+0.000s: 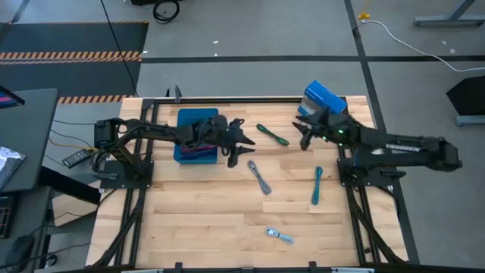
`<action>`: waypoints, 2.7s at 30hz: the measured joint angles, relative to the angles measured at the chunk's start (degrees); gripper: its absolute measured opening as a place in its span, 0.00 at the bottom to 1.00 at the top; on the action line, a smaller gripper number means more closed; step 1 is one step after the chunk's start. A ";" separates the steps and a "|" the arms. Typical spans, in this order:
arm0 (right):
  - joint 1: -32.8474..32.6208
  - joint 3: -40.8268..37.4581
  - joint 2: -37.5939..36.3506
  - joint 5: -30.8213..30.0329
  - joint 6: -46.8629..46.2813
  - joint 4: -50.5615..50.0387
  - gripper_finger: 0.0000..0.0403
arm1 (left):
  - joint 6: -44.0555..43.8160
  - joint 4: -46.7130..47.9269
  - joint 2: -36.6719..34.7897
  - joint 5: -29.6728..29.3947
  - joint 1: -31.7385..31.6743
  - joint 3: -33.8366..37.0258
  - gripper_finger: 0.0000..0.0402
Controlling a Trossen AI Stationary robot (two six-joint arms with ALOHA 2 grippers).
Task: Pick and place USB-C Cables
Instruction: Put the black green charger cable into the blue bin
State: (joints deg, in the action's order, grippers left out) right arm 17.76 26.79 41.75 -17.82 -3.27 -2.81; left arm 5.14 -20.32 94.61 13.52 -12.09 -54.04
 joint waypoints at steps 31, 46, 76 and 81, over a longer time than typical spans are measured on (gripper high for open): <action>5.14 18.24 52.42 8.10 -4.40 -14.61 0.34 | 2.83 -7.82 -1.69 -18.90 14.59 11.43 0.33; 5.27 18.60 52.25 3.66 3.48 -10.99 0.05 | -2.40 -7.59 -1.69 -20.37 14.59 11.41 0.33; 2.45 44.58 52.01 25.44 11.41 2.55 0.05 | -9.02 -0.76 -1.69 -20.37 16.19 11.41 0.33; 2.32 44.58 52.01 25.89 11.02 2.71 0.05 | -9.02 -0.75 -1.69 -20.38 16.21 11.40 0.33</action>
State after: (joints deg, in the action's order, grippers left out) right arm 20.08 71.37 93.76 8.07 7.76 -0.11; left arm -3.88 -21.07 92.92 -6.86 4.12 -42.64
